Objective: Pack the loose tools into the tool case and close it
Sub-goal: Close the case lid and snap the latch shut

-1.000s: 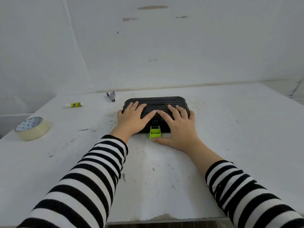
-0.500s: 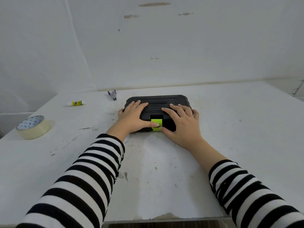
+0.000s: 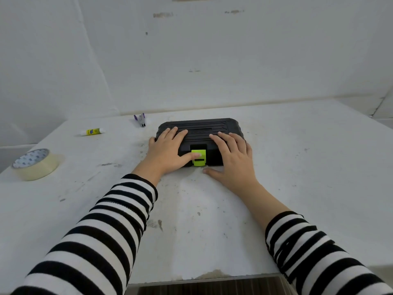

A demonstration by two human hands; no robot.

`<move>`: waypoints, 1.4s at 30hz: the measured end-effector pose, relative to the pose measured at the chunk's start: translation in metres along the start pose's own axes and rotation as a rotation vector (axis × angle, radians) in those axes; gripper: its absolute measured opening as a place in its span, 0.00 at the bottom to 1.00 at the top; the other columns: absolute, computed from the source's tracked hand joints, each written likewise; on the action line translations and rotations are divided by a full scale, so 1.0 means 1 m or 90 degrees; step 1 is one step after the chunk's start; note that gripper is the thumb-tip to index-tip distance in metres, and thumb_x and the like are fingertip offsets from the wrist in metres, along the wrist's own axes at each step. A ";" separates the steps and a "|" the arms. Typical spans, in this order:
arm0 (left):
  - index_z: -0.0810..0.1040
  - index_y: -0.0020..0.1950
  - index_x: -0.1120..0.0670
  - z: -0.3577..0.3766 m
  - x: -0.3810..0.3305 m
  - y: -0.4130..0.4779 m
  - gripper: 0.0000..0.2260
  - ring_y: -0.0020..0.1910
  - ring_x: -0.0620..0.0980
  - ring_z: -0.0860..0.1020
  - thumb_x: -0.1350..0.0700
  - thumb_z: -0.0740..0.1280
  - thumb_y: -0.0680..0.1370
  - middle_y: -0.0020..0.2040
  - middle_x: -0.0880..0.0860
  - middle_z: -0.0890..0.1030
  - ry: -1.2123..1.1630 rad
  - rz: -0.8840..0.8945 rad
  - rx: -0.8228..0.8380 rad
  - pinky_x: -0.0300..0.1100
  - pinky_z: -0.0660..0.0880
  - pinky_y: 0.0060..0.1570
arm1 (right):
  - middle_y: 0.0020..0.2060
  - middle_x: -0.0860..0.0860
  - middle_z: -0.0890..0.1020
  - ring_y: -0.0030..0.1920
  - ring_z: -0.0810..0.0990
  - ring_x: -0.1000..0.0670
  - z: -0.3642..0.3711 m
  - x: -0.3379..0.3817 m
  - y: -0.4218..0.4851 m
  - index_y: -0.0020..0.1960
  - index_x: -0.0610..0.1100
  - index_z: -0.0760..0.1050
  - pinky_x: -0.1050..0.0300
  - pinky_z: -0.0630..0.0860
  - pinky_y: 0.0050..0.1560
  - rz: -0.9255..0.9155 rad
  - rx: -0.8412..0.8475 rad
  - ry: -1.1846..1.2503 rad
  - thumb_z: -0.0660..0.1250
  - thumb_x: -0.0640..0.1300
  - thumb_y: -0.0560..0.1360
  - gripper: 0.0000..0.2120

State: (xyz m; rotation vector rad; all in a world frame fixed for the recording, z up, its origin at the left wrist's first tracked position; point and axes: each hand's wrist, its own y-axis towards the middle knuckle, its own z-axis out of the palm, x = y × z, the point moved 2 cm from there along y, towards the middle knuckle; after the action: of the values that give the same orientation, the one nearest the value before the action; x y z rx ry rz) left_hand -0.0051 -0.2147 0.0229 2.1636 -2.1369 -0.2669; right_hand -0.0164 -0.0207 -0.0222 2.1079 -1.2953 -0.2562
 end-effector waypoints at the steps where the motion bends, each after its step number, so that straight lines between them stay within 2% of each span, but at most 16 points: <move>1: 0.53 0.77 0.44 0.000 0.000 0.000 0.39 0.77 0.51 0.50 0.27 0.54 0.71 0.79 0.50 0.53 0.001 0.003 -0.004 0.58 0.53 0.72 | 0.69 0.53 0.71 0.70 0.66 0.46 0.000 0.001 0.000 0.72 0.52 0.66 0.41 0.66 0.65 0.009 -0.004 -0.010 0.68 0.68 0.63 0.42; 5: 0.54 0.77 0.45 0.002 0.001 0.000 0.38 0.77 0.52 0.51 0.27 0.54 0.71 0.78 0.50 0.54 0.006 0.009 -0.021 0.59 0.54 0.72 | 0.64 0.49 0.75 0.65 0.72 0.43 0.000 0.009 0.003 0.68 0.51 0.71 0.36 0.66 0.63 0.016 -0.038 -0.072 0.73 0.67 0.60 0.40; 7: 0.55 0.77 0.45 0.003 0.001 0.000 0.38 0.77 0.52 0.52 0.28 0.53 0.72 0.78 0.51 0.54 0.012 0.011 -0.028 0.59 0.54 0.71 | 0.59 0.46 0.77 0.61 0.74 0.42 -0.001 0.012 0.003 0.64 0.49 0.74 0.39 0.65 0.64 0.009 -0.089 -0.080 0.75 0.66 0.59 0.38; 8: 0.55 0.77 0.45 0.003 0.001 -0.001 0.38 0.77 0.52 0.52 0.28 0.53 0.72 0.78 0.51 0.55 0.013 0.012 -0.030 0.59 0.54 0.71 | 0.55 0.46 0.77 0.57 0.75 0.42 -0.003 0.011 0.002 0.59 0.48 0.76 0.43 0.67 0.62 0.007 -0.127 -0.073 0.75 0.65 0.58 0.35; 11: 0.55 0.77 0.46 0.003 0.000 -0.001 0.38 0.77 0.52 0.52 0.27 0.52 0.72 0.78 0.51 0.55 0.017 0.012 -0.033 0.59 0.55 0.71 | 0.39 0.48 0.75 0.41 0.75 0.44 -0.009 0.011 -0.003 0.39 0.46 0.76 0.52 0.67 0.45 -0.004 -0.226 -0.048 0.75 0.63 0.61 0.22; 13: 0.55 0.76 0.46 0.004 -0.002 -0.001 0.38 0.77 0.53 0.53 0.27 0.52 0.72 0.78 0.52 0.55 0.023 0.007 -0.039 0.59 0.55 0.70 | 0.32 0.50 0.72 0.36 0.73 0.46 -0.009 0.012 -0.006 0.30 0.47 0.75 0.54 0.65 0.41 0.004 -0.224 -0.024 0.74 0.61 0.64 0.18; 15: 0.56 0.76 0.46 0.005 -0.004 -0.001 0.38 0.77 0.53 0.53 0.27 0.52 0.72 0.78 0.52 0.56 0.025 -0.006 -0.050 0.60 0.56 0.70 | 0.32 0.52 0.74 0.36 0.74 0.48 -0.007 0.014 -0.008 0.32 0.50 0.82 0.55 0.66 0.42 0.075 -0.125 0.004 0.71 0.61 0.68 0.15; 17: 0.56 0.76 0.47 0.006 -0.009 0.000 0.39 0.77 0.54 0.53 0.26 0.51 0.72 0.78 0.53 0.56 0.028 -0.027 -0.056 0.61 0.56 0.70 | 0.36 0.53 0.77 0.43 0.76 0.49 -0.005 0.017 -0.010 0.42 0.55 0.85 0.54 0.65 0.48 0.176 0.039 0.025 0.63 0.62 0.72 0.15; 20: 0.55 0.76 0.48 0.009 -0.020 0.001 0.39 0.77 0.56 0.53 0.26 0.49 0.72 0.78 0.55 0.56 0.041 -0.064 -0.052 0.63 0.55 0.69 | 0.38 0.55 0.77 0.49 0.73 0.50 -0.005 0.020 -0.010 0.43 0.59 0.83 0.52 0.61 0.51 0.279 0.117 0.092 0.58 0.58 0.74 0.14; 23: 0.55 0.77 0.50 0.010 -0.028 0.003 0.39 0.76 0.59 0.52 0.27 0.50 0.73 0.78 0.57 0.56 0.045 -0.085 -0.045 0.65 0.54 0.69 | 0.42 0.54 0.77 0.51 0.70 0.49 -0.001 0.026 -0.007 0.43 0.58 0.83 0.51 0.57 0.51 0.370 0.136 0.151 0.58 0.54 0.72 0.14; 26: 0.54 0.77 0.50 0.010 -0.028 0.004 0.39 0.76 0.59 0.52 0.28 0.50 0.73 0.77 0.58 0.56 0.049 -0.083 -0.048 0.65 0.54 0.69 | 0.48 0.53 0.79 0.55 0.70 0.48 0.002 0.031 -0.004 0.50 0.58 0.83 0.51 0.57 0.54 0.410 0.137 0.153 0.59 0.54 0.72 0.14; 28: 0.54 0.77 0.50 0.010 -0.028 0.004 0.39 0.76 0.59 0.52 0.28 0.50 0.73 0.77 0.58 0.56 0.049 -0.082 -0.047 0.65 0.53 0.69 | 0.50 0.53 0.78 0.56 0.70 0.48 0.002 0.031 -0.003 0.55 0.58 0.82 0.51 0.57 0.56 0.415 0.138 0.145 0.60 0.55 0.73 0.16; 32: 0.54 0.77 0.50 0.009 -0.028 0.004 0.40 0.76 0.59 0.52 0.27 0.49 0.73 0.78 0.58 0.56 0.048 -0.081 -0.042 0.65 0.54 0.69 | 0.53 0.52 0.78 0.58 0.69 0.47 0.003 0.030 -0.006 0.57 0.57 0.80 0.51 0.57 0.58 0.401 0.142 0.128 0.62 0.58 0.72 0.16; 35: 0.54 0.77 0.50 0.008 -0.027 0.004 0.40 0.76 0.58 0.52 0.26 0.49 0.72 0.78 0.57 0.56 0.047 -0.082 -0.040 0.64 0.54 0.69 | 0.54 0.53 0.78 0.59 0.70 0.48 0.007 0.029 -0.007 0.55 0.56 0.81 0.52 0.57 0.59 0.400 0.146 0.117 0.65 0.62 0.71 0.17; 38: 0.56 0.76 0.49 0.007 -0.027 0.004 0.39 0.76 0.57 0.53 0.27 0.47 0.73 0.77 0.57 0.57 0.037 -0.087 -0.046 0.64 0.55 0.69 | 0.50 0.55 0.79 0.57 0.71 0.49 0.008 0.027 -0.007 0.48 0.57 0.80 0.53 0.57 0.57 0.421 0.094 0.169 0.68 0.66 0.68 0.16; 42: 0.57 0.76 0.49 0.007 -0.027 0.003 0.38 0.77 0.57 0.53 0.27 0.47 0.73 0.77 0.56 0.57 0.035 -0.093 -0.049 0.64 0.55 0.69 | 0.47 0.56 0.80 0.55 0.73 0.51 0.006 0.028 -0.005 0.44 0.57 0.79 0.53 0.58 0.56 0.433 0.061 0.189 0.65 0.68 0.70 0.16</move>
State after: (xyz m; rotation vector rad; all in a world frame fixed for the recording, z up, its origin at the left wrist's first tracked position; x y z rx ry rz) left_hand -0.0100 -0.1873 0.0182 2.2582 -1.9105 -0.2923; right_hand -0.0015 -0.0452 -0.0254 1.5740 -1.7576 0.3993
